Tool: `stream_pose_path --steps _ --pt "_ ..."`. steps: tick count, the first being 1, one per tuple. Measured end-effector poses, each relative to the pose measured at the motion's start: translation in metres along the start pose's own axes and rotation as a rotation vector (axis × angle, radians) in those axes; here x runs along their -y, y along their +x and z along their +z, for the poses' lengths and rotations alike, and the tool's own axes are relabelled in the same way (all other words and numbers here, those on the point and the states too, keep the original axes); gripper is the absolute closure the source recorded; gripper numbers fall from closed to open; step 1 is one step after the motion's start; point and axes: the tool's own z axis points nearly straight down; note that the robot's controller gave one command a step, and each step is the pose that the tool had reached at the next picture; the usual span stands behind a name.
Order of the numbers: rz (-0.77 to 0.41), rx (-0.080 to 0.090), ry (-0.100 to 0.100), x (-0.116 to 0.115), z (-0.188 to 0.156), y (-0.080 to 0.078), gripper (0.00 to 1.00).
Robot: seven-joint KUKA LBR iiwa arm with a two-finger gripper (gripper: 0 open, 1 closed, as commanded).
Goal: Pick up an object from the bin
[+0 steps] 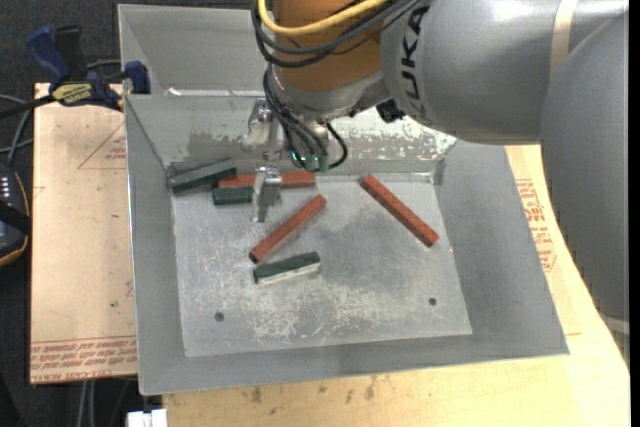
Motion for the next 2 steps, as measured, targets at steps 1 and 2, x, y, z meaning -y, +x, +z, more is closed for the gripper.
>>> stream_pose_path --steps 1,2 --pt "-0.007 0.006 -0.002 0.015 0.051 0.004 0.0" --pt "-0.029 0.003 -0.001 0.041 0.11 0.009 0.0"
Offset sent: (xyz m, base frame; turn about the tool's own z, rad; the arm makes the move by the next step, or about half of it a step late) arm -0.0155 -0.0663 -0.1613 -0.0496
